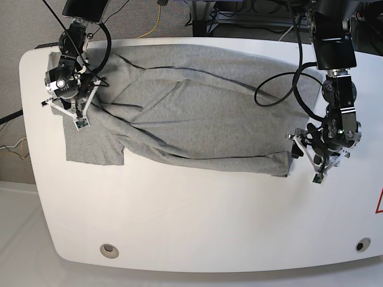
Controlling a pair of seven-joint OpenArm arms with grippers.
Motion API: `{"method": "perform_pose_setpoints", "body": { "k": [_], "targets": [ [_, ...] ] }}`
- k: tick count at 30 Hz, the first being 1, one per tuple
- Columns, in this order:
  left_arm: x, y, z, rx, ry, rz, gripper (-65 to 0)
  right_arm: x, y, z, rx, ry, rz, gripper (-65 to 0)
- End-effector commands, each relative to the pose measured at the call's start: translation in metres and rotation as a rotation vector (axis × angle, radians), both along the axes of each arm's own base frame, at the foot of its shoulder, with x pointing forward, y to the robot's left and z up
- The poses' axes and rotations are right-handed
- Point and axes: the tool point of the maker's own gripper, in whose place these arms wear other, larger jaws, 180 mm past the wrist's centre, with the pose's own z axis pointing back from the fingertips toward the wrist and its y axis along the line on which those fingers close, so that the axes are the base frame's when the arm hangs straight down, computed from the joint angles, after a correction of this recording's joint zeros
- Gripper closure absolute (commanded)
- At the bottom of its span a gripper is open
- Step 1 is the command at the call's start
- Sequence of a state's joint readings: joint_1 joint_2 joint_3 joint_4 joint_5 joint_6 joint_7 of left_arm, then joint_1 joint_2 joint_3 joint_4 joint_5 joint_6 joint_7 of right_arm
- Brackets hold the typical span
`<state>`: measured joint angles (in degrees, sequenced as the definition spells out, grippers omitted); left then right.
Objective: Fold the T-shirt properly
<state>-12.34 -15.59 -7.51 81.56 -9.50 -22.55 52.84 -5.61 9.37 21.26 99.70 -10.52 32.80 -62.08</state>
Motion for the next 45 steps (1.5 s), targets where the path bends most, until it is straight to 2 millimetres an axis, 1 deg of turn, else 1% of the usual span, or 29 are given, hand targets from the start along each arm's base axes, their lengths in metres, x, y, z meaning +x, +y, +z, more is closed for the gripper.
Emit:
{"method": "perform_pose_setpoints", "body": {
  "k": [1,2,4,9,11,14,18,22,25,31,37,39,43,45],
  "targets": [
    [0.015,0.002,0.022,-0.004,-0.085,0.0,-50.9,0.009,-0.006,0.011,-0.021,-0.038,-0.002,0.0],
    [0.017,0.002,0.024,-0.008,-0.1,-0.002,-53.3,0.009,-0.006,0.011,-0.02,-0.039,-0.002,0.0],
    [0.02,0.0,0.027,-0.013,-0.124,-0.008,-54.6,0.009,-0.006,0.01,-0.017,-0.037,-0.002,0.0],
    [0.024,-0.002,0.027,-0.027,-0.157,-0.012,-53.6,0.014,-0.006,0.013,-0.017,-0.048,-0.003,0.0],
    [0.025,-0.004,0.019,-0.037,-0.147,-0.016,-53.6,0.015,-0.006,0.013,-0.017,-0.051,-0.003,0.0],
    [0.022,-0.008,-0.001,-0.054,-0.109,-0.021,-53.6,0.017,-0.006,0.014,-0.017,-0.054,-0.003,0.0],
    [0.029,-0.008,-0.012,-0.087,-0.117,-0.012,-53.5,0.017,-0.006,0.014,-0.017,-0.054,-0.003,0.0],
    [0.029,-0.015,-0.031,-0.132,-0.109,-0.001,-53.5,0.017,-0.006,0.014,-0.017,-0.054,-0.003,0.0],
    [0.029,-0.017,-0.039,-0.15,-0.108,0.006,-53.5,0.017,-0.006,0.014,-0.018,-0.054,-0.003,0.0],
    [0.036,-0.021,-0.037,-0.168,-0.118,0.011,-53.5,0.017,-0.006,0.015,-0.018,-0.055,-0.001,0.0],
    [0.038,-0.025,-0.034,-0.173,-0.125,0.006,-53.5,0.017,-0.006,0.015,-0.02,-0.055,-0.001,0.0],
    [0.044,-0.024,-0.029,-0.172,-0.138,0.017,-53.5,0.017,-0.007,0.015,-0.021,-0.055,-0.001,0.0],
    [0.047,-0.02,-0.027,-0.162,-0.127,0.041,-53.5,0.017,-0.008,0.016,-0.024,-0.055,-0.001,0.0],
    [0.052,-0.02,-0.019,-0.158,-0.139,0.039,-53.5,0.017,-0.008,0.016,-0.024,-0.055,-0.001,0.0]
  ]
}}
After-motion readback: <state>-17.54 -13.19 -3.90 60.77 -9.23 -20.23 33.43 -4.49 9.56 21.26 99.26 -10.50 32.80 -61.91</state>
